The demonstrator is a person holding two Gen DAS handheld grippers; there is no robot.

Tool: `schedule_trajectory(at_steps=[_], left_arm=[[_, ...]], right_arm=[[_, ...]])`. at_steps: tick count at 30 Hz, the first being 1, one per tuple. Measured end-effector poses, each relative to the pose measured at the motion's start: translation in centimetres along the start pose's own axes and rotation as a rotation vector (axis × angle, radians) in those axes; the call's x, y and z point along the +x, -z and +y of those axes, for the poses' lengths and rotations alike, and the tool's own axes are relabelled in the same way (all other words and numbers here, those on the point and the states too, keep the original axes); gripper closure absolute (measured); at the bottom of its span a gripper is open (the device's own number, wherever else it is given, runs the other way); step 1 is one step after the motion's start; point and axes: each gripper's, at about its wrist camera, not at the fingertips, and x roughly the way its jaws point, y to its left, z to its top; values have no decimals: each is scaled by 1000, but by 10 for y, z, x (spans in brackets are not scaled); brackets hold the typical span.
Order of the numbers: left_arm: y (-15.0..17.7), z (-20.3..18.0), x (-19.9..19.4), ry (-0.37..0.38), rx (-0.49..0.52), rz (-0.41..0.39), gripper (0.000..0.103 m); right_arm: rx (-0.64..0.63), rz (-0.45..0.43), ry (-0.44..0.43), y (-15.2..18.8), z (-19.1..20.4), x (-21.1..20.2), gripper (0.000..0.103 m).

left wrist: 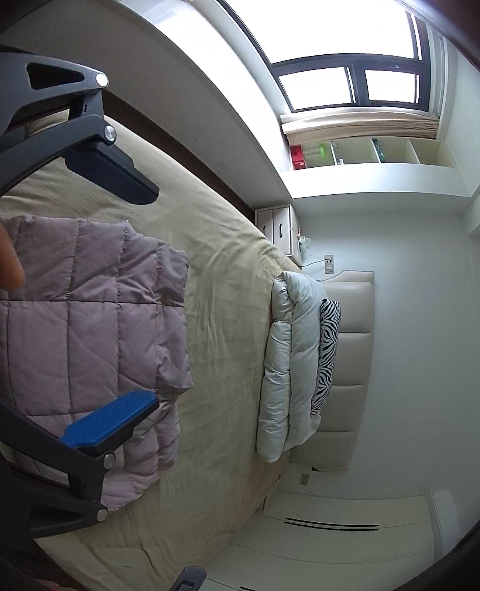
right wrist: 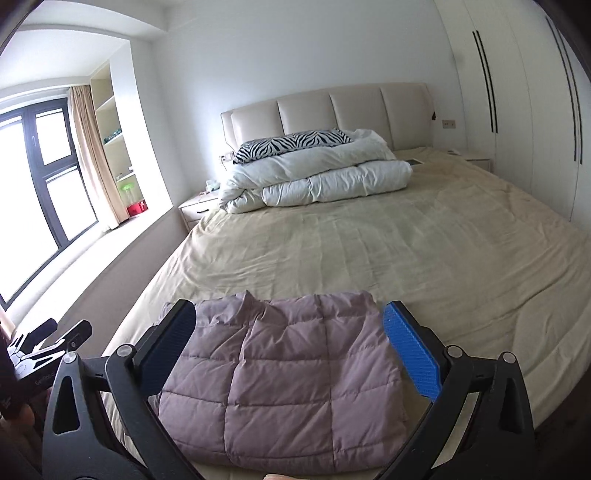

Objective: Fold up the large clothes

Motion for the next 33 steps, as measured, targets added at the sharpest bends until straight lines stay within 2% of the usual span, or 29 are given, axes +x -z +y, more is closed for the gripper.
schedule_trajectory(at_steps=[3,9,13,23,33], left_arm=[[17,-3,15,-9,-5,85,0],[41,-2,39,-14,-13,197,0],[48,2,45,-36,-12,208,0],[56,2,53,-22,-17,238,0],[60,1,57,-28,-12,244,0]], right_arm=[[-40,73,84,14,17,10,0],[-90,170,115,48,32,34,0],[-90,215,126,60,29,50,0],[-143,273,135,78,41,72,0],[-151,290,130,83,50,77,0]])
